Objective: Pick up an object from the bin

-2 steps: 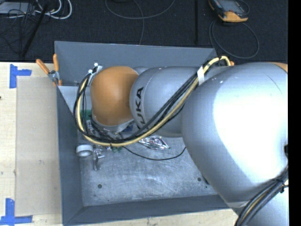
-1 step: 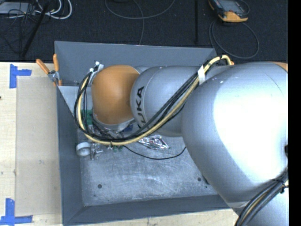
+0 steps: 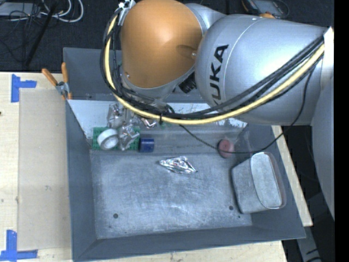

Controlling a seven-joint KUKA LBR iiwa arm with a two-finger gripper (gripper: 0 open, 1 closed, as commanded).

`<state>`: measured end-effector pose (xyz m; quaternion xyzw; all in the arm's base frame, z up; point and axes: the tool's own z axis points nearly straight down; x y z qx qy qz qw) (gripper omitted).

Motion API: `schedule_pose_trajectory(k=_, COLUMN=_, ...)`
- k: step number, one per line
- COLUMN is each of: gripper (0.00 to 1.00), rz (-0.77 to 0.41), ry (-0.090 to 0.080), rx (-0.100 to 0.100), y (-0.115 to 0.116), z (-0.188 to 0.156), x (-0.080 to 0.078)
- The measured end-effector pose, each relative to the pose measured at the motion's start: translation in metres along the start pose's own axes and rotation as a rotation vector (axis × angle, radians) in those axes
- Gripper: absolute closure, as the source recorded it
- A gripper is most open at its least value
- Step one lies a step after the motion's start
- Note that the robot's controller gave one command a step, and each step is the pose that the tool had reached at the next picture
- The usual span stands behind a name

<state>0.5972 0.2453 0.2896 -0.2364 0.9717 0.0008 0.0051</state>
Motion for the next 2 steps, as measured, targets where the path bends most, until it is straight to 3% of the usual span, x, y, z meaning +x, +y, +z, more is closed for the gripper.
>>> schedule_pose_trajectory(k=1, gripper=1.00, rz=0.010, ry=0.011, rx=-0.002, y=0.000, z=0.001, x=0.016)
schedule_pose_trajectory(k=2, gripper=1.00, rz=-0.162, ry=0.005, rx=-0.001, y=-0.012, z=-0.051, x=0.012)
